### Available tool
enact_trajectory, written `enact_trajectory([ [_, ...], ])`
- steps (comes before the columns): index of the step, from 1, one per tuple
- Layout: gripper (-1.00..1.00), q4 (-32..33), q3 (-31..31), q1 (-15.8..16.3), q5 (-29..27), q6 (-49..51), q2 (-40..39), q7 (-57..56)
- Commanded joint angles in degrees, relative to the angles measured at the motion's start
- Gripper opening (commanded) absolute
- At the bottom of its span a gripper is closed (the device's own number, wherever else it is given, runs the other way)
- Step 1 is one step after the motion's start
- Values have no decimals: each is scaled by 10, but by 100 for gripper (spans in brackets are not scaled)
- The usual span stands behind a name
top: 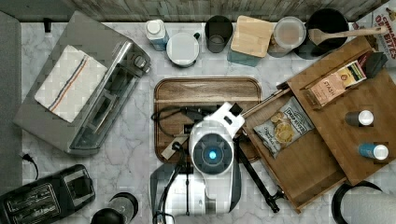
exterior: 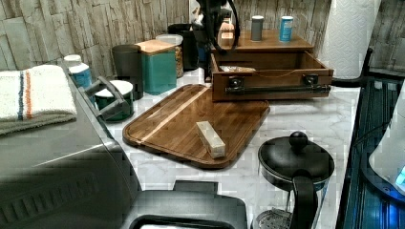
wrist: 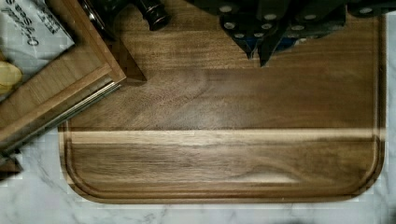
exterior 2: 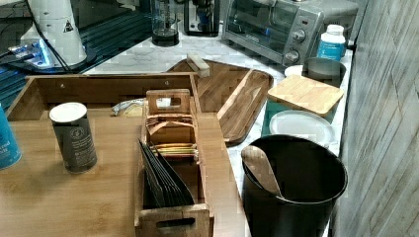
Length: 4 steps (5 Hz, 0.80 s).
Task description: Close the drawer.
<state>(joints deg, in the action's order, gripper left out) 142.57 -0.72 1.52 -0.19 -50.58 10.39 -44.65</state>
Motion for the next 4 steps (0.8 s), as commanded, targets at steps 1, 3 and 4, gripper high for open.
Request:
enact_trajectory([
  [1,-100,137,53,-2,-23,-22,39,-221],
  [3,-100,188,79,-59,49,-11,87,-302],
  [4,-100,170,118,-75,71,5,69,-380],
])
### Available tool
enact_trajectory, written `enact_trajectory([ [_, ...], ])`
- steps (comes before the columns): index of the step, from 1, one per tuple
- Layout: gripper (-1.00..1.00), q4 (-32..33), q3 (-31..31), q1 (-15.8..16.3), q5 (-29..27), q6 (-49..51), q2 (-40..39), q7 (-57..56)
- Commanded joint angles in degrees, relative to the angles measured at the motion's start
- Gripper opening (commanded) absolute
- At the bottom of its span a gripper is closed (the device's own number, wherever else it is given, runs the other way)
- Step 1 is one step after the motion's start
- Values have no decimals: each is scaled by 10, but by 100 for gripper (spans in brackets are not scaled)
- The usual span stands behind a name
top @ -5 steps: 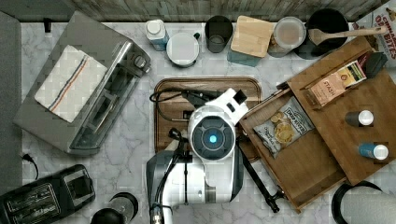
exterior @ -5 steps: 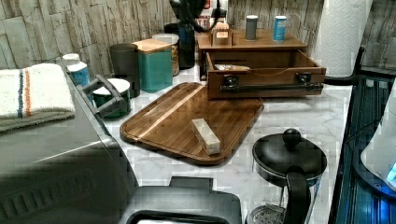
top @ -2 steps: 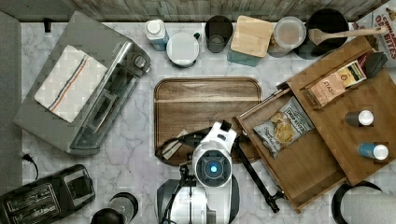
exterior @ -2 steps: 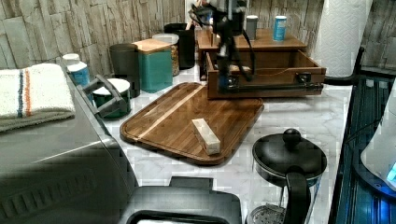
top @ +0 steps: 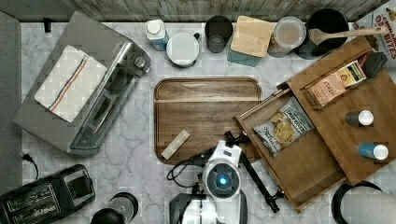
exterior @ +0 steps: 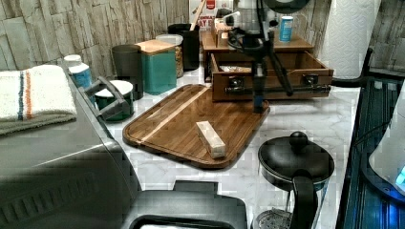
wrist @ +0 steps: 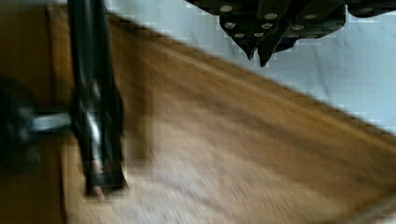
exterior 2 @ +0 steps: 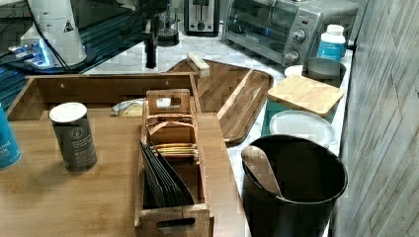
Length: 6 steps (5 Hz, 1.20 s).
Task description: Close the drawer.
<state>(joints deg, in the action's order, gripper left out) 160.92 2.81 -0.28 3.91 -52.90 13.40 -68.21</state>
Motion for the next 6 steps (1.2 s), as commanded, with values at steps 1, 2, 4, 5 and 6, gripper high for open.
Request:
enact_trajectory([
  [1,-100,-33,117,-55,21,24,16,-201],
  [2,-100,-73,156,-28,-43,37,-45,-289],
  [4,-100,-69,179,11,-133,-25,-107,-333],
  [5,-100,-59,164,-15,-75,-6,-74,-277],
  [6,-100,-61,163,-36,-3,-2,-41,-244],
])
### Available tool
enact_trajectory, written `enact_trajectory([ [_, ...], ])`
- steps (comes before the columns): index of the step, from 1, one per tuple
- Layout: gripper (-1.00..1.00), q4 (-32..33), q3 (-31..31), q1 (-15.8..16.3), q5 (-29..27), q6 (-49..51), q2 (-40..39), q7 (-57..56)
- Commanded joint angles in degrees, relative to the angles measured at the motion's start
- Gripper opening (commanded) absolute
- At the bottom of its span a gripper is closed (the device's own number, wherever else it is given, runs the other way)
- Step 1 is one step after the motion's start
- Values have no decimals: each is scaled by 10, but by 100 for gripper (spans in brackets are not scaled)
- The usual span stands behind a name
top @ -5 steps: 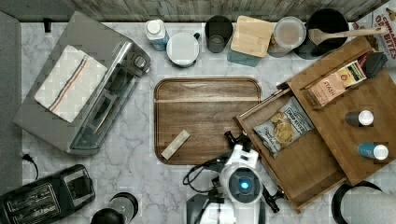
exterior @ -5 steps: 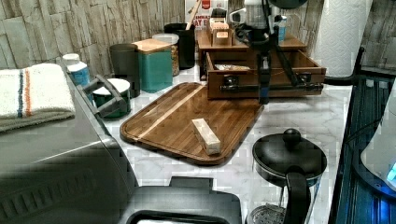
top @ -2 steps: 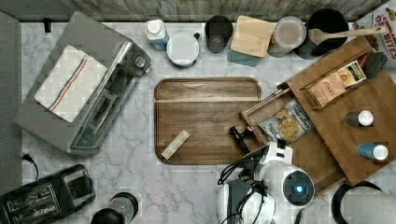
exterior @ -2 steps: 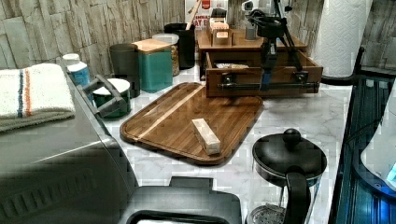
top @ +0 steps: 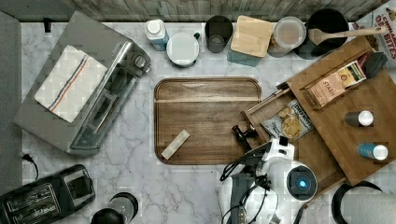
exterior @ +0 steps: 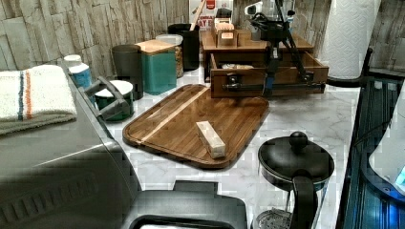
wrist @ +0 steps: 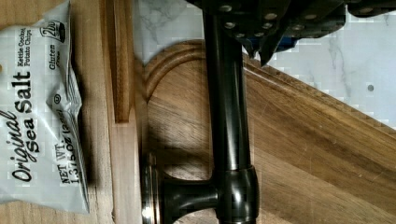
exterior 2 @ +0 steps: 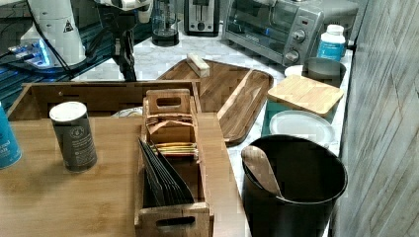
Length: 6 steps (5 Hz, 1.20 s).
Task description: Close the drawer.
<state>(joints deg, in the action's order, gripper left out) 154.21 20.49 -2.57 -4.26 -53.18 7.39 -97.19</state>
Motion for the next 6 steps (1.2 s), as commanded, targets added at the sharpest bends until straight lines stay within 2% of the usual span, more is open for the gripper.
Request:
enact_trajectory([
  [1,-100,-40,12,-19,95,-34,-33,-9],
  [2,-100,-123,41,-21,51,-48,-119,-128],
  [3,-100,-199,48,-40,40,-26,-166,-182],
  [4,-100,-270,50,-57,57,20,-181,-187],
  [5,-100,-336,52,-69,21,32,-214,-218],
  [6,-100,-380,35,-90,-51,-4,-255,-279],
])
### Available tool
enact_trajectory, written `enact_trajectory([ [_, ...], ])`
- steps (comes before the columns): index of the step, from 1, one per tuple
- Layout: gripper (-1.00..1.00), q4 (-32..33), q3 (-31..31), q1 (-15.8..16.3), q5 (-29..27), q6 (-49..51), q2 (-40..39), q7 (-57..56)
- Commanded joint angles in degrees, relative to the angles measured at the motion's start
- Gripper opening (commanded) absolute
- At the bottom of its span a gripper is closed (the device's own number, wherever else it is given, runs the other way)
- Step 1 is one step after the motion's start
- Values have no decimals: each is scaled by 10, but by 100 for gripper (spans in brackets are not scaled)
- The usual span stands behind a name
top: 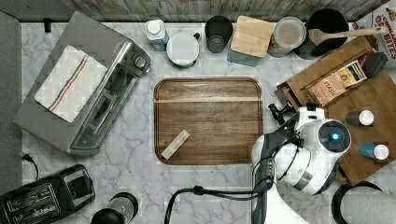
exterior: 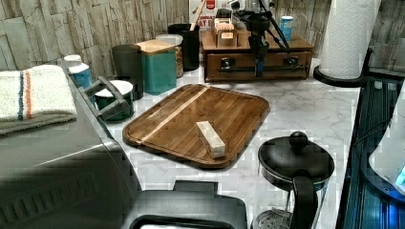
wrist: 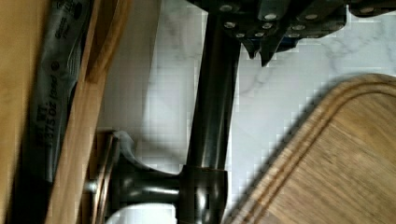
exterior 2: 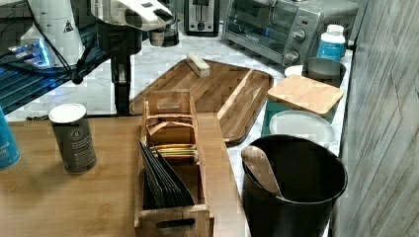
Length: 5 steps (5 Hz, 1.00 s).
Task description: Close the drawer.
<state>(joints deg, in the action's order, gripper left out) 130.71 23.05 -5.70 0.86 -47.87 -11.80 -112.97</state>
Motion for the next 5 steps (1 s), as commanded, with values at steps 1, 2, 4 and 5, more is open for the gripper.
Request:
enact_trajectory([
  [1,-100,-144,8,-64,-123,-126,-64,-134],
  [2,-100,-160,18,-60,-121,-78,-53,-137],
  [4,-100,-160,17,-60,-121,-78,-53,-137],
  [5,-100,-159,17,-60,-120,-78,-53,-137],
])
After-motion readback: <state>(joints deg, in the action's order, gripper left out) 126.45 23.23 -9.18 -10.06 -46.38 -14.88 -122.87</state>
